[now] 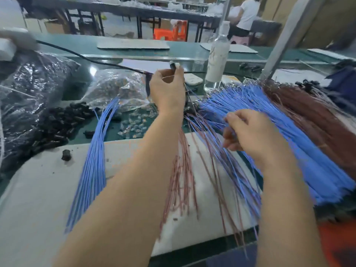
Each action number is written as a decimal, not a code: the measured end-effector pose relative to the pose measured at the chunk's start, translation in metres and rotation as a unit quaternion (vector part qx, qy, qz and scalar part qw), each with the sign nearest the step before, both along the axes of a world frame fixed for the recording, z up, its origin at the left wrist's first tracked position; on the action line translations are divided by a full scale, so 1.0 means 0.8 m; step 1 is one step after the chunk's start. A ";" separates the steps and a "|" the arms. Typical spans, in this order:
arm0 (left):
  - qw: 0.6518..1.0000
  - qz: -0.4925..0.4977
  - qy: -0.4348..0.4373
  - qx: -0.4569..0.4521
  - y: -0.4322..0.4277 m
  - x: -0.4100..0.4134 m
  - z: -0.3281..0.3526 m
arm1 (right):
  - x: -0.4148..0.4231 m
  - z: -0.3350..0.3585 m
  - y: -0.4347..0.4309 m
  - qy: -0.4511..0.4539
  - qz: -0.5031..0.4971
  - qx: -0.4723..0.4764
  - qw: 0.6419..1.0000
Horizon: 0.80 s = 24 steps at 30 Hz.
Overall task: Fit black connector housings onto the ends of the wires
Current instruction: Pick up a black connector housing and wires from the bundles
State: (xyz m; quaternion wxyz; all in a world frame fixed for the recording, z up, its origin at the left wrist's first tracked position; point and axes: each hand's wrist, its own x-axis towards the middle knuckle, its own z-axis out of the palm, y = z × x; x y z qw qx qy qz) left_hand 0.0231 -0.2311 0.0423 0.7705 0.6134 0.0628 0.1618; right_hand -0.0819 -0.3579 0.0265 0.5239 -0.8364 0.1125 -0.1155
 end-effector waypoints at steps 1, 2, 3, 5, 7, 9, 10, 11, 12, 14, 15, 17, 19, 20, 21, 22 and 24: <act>1.000 -0.009 0.002 0.008 -0.016 -0.002 -0.008 | 0.001 -0.010 -0.004 0.001 -0.013 -0.010 1.000; 1.000 -0.015 -0.010 0.024 -0.030 -0.004 -0.012 | 0.003 -0.019 -0.004 0.005 -0.015 -0.020 1.000; 0.998 -0.019 -0.030 0.043 -0.042 -0.007 -0.014 | 0.006 -0.027 -0.001 0.008 -0.012 -0.012 1.000; 0.994 -0.024 -0.053 0.090 -0.059 -0.007 -0.017 | 0.015 -0.039 0.008 0.019 -0.001 0.063 0.998; 0.991 -0.031 -0.019 0.132 -0.067 0.002 -0.031 | 0.025 -0.047 0.013 0.025 -0.034 0.019 0.999; 0.988 -0.038 0.057 0.141 -0.067 0.010 -0.057 | 0.031 -0.053 0.012 0.022 -0.094 -0.092 0.991; 0.986 -0.042 0.093 0.131 -0.064 0.012 -0.072 | 0.030 -0.054 0.011 0.021 -0.111 -0.130 0.985; 0.985 -0.043 0.118 0.120 -0.062 0.012 -0.084 | 0.030 -0.055 0.011 0.022 -0.111 -0.161 0.980; 0.985 -0.043 0.131 0.108 -0.061 0.012 -0.093 | 0.030 -0.057 0.014 0.030 -0.096 -0.199 0.975; 0.986 -0.042 0.136 0.089 -0.060 0.009 -0.100 | 0.032 -0.062 0.024 0.078 -0.044 -0.277 0.957; 0.987 -0.044 0.131 0.087 -0.059 0.007 -0.100 | 0.034 -0.066 0.030 0.104 -0.030 -0.301 0.947; 0.988 -0.061 0.112 0.092 -0.057 0.003 -0.094 | 0.035 -0.068 0.038 0.136 -0.032 -0.316 0.938; 0.988 -0.087 0.091 0.086 -0.050 0.000 -0.084 | 0.036 -0.064 0.043 0.134 -0.050 -0.303 0.942; 0.988 -0.099 0.080 0.083 -0.044 -0.002 -0.078 | 0.036 -0.061 0.046 0.122 -0.057 -0.302 0.944; 0.989 -0.108 0.070 0.079 -0.037 -0.003 -0.071 | 0.037 -0.057 0.051 0.103 -0.057 -0.305 0.945; 0.989 -0.112 0.057 0.072 -0.028 -0.005 -0.063 | 0.038 -0.051 0.059 0.080 -0.050 -0.311 0.946; 0.992 -0.109 0.032 0.058 -0.004 -0.010 -0.049 | 0.043 -0.040 0.078 0.032 -0.015 -0.303 0.952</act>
